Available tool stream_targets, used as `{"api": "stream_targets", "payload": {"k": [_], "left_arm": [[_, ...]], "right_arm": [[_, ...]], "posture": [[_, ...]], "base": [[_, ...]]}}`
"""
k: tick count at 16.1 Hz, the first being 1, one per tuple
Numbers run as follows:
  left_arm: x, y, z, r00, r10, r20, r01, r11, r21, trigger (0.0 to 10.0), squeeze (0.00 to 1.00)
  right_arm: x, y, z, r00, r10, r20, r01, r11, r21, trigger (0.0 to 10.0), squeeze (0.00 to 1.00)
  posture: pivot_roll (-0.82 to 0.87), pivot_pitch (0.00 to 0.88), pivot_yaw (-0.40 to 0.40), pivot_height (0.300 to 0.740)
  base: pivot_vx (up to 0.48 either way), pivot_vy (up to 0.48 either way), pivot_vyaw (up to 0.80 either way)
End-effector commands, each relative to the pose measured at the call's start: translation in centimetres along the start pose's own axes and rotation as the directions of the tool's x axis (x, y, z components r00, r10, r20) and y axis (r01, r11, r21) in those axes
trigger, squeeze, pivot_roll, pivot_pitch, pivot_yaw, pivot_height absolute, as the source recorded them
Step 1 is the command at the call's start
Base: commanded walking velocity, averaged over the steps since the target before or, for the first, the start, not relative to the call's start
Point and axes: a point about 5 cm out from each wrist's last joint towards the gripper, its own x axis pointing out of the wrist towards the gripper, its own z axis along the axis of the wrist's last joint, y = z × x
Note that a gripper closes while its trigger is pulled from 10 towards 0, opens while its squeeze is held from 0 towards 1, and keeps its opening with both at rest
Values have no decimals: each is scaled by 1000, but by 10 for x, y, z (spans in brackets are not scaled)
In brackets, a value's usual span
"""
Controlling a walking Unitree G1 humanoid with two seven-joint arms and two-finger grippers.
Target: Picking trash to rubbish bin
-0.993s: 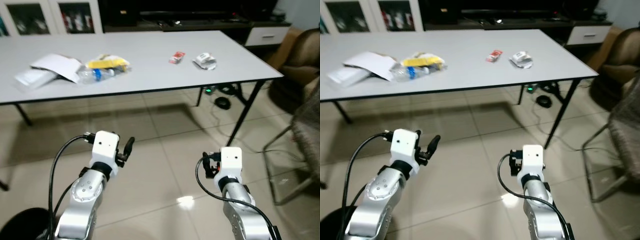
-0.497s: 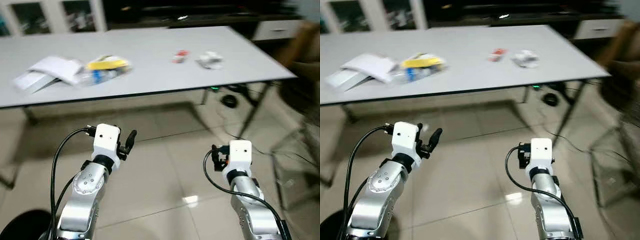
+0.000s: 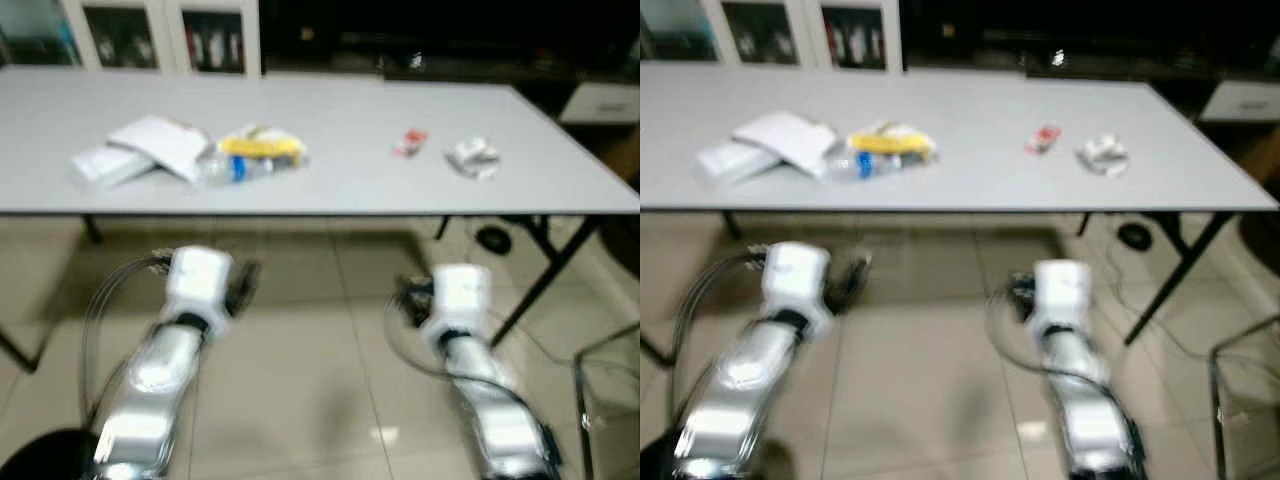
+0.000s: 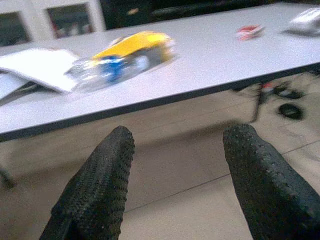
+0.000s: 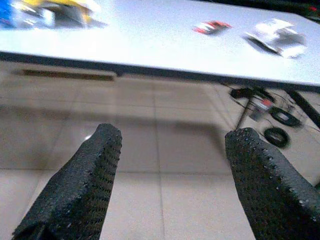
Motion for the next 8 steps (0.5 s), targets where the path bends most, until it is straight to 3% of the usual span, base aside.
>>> {"api": "stream_targets", "payload": {"k": [1, 3, 8], "left_arm": [[6, -9, 8, 999, -30, 27, 30, 1000, 6, 10000, 0], [11, -9, 13, 999, -31, 39, 31, 999, 8, 10000, 0], [18, -8, 26, 995, -71, 70, 69, 997, 40, 10000, 0]], "right_arm": [[-2, -17, 2, 999, -51, 5, 51, 998, -23, 10000, 0], [-3, -23, 4, 995, -98, 12, 98, 994, 43, 10000, 0], [-7, -25, 12, 990, -131, 47, 127, 989, 74, 10000, 0]], "posture": [[0, 0, -38, 740], [-13, 0, -25, 740], [-16, 0, 4, 740]], "base": [[371, 0, 0], [369, 0, -216], [373, 0, -800]]}}
